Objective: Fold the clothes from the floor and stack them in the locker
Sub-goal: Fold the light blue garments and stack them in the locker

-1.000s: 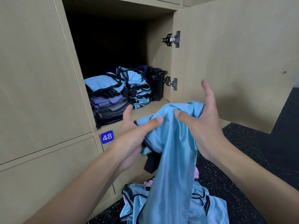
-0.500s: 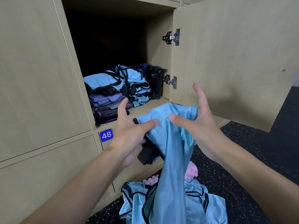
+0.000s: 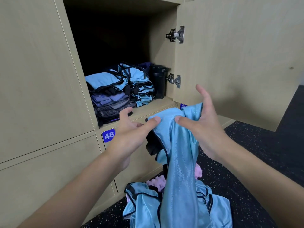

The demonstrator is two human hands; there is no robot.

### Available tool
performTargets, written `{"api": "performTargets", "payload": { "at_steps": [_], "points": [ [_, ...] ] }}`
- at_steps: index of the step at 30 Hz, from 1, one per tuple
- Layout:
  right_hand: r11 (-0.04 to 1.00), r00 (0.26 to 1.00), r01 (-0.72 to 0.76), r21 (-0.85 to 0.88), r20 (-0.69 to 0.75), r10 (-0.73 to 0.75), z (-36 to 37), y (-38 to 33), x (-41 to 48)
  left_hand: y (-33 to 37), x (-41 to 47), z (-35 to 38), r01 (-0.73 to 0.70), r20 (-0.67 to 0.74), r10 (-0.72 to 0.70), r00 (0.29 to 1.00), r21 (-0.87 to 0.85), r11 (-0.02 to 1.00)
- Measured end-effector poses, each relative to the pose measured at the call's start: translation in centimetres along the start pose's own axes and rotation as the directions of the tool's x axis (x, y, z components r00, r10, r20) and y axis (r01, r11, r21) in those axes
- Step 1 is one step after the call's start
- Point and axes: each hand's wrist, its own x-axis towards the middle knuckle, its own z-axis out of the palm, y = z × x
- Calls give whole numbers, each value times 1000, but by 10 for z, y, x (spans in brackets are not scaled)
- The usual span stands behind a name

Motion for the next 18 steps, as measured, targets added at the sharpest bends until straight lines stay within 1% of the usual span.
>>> {"api": "performTargets", "payload": {
  "at_steps": [2, 5, 8, 12, 15, 18],
  "points": [
    [1000, 999, -10, -14, -32, 10, -2, 0, 1, -1, -6, 2, -12, -15, 12, 1000, 51, 999],
    [1000, 997, 6, -30, -77, -8, -3, -3, 1, -6, -15, 5, -21, 22, 18, 1000, 144, 989],
    [999, 993, 22, -45, -112, -27, -4, -5, 3, -10, -23, 8, -70, 119, 51, 992, 162, 984],
    [998, 992, 25, -54, -122, -31, -4, -3, 3, -17, -25, 13, -179, 245, 130, 961, 191, 965],
    [998, 992, 25, -52, -120, -31, -3, -2, 3, -21, -25, 16, -175, 277, 137, 951, 117, 978],
    [999, 992, 23, -42, -125, -28, -2, -2, 2, -22, -28, 21, -145, 326, 147, 934, -31, 989]
  ]
}}
